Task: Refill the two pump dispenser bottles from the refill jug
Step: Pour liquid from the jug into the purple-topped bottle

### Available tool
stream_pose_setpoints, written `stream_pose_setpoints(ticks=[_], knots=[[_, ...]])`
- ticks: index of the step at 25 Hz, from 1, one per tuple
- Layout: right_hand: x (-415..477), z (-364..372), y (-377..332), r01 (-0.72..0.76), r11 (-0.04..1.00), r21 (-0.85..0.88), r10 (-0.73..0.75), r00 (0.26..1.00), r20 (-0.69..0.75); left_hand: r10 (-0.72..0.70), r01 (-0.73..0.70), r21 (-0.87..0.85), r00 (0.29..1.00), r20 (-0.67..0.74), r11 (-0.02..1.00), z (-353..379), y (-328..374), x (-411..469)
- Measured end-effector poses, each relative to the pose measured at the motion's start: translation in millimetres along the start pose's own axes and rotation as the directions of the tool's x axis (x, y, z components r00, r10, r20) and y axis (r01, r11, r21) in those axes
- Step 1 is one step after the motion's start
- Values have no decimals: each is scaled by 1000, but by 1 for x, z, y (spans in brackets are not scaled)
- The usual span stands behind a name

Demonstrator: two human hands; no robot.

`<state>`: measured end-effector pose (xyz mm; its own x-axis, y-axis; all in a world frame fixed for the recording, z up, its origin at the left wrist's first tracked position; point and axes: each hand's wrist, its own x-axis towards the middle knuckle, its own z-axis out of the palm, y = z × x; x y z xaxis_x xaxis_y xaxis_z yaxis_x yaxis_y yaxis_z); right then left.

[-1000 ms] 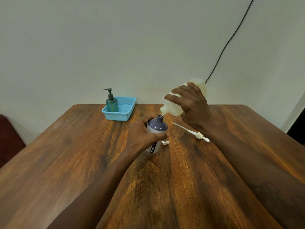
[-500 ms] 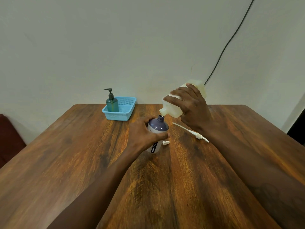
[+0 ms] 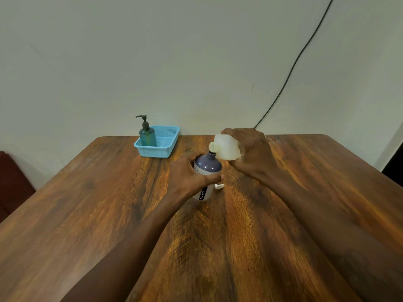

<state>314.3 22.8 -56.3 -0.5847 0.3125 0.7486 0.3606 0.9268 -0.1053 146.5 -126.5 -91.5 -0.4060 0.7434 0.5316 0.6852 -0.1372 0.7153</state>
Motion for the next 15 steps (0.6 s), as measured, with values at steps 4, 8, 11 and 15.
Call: stream_pose_setpoints(ticks=[4,8,11,15], knots=[[-11,10,8,-270,955,119,263,962,71,-28,28,-2,1000,-2,1000,2,-2,1],[-23,20,19,-498,842,206,484,867,117,-42,42,-6,999,4,999,2,-4,3],[-31,27,26,-568,790,229,553,822,132,-57,57,-1,998,14,998,1,-8,3],[-35,33,31,-604,752,264,590,795,139,-59,59,9,998,22,998,0,-13,4]])
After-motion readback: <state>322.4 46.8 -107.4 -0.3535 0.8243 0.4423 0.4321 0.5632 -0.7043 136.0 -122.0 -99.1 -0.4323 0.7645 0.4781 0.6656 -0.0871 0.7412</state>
